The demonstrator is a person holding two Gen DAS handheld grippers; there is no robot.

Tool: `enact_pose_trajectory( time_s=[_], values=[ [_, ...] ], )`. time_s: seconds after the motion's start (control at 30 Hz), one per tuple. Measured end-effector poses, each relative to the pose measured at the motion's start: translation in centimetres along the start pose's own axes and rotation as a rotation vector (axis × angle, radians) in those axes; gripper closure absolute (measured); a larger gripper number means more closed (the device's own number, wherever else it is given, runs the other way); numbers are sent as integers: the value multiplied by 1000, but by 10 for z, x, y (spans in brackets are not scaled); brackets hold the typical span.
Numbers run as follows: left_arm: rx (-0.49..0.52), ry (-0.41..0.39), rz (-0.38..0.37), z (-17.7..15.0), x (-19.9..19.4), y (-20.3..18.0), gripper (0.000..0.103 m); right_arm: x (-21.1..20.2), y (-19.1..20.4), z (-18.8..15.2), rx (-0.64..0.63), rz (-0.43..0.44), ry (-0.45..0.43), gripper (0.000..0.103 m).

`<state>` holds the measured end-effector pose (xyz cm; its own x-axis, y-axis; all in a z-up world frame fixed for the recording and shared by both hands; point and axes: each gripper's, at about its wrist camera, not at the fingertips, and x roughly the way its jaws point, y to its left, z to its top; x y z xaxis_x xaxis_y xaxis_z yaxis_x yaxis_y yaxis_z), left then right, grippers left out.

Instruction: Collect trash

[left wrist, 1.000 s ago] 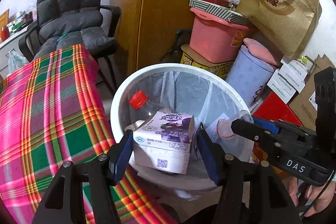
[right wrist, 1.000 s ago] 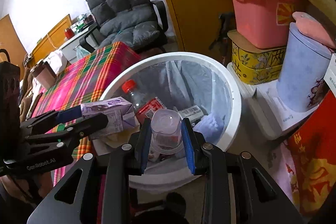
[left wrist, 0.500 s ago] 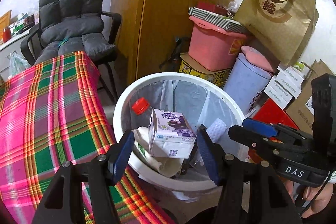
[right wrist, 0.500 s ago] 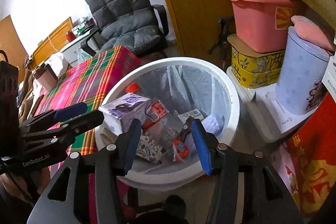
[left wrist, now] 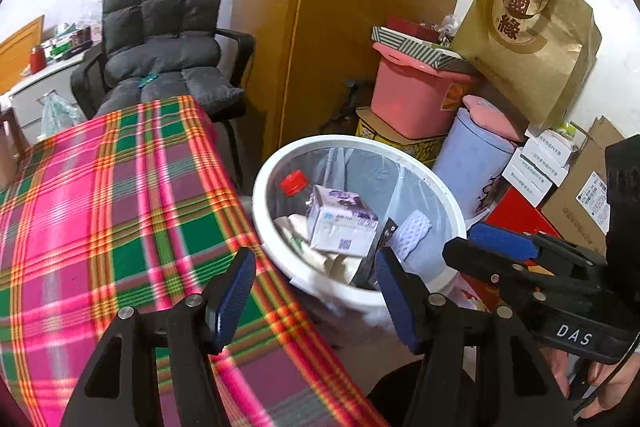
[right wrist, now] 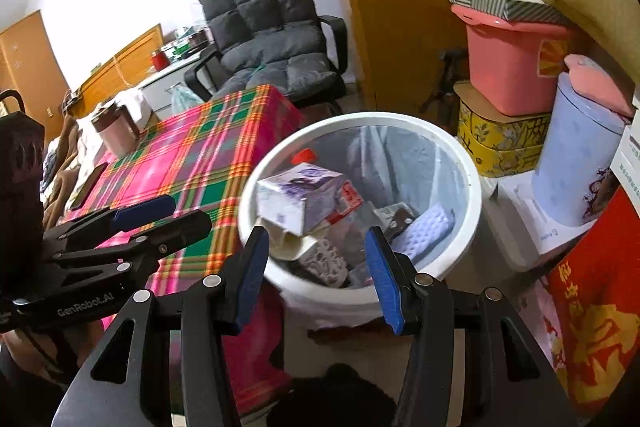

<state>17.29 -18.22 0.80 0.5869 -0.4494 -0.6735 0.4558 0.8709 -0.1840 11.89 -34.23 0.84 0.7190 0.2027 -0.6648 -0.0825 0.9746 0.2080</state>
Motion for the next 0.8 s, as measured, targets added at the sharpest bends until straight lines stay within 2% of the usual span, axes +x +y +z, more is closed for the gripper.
enact_pose_trajectory(
  time_s=[0.5, 0.8],
  values=[
    [-57, -51, 109, -44, -65, 21, 41, -27, 51, -28, -106, 55, -23, 51],
    [-81, -63, 141, -69, -94, 25, 41, -37, 68, -45, -133, 73, -13, 51]
  ],
)
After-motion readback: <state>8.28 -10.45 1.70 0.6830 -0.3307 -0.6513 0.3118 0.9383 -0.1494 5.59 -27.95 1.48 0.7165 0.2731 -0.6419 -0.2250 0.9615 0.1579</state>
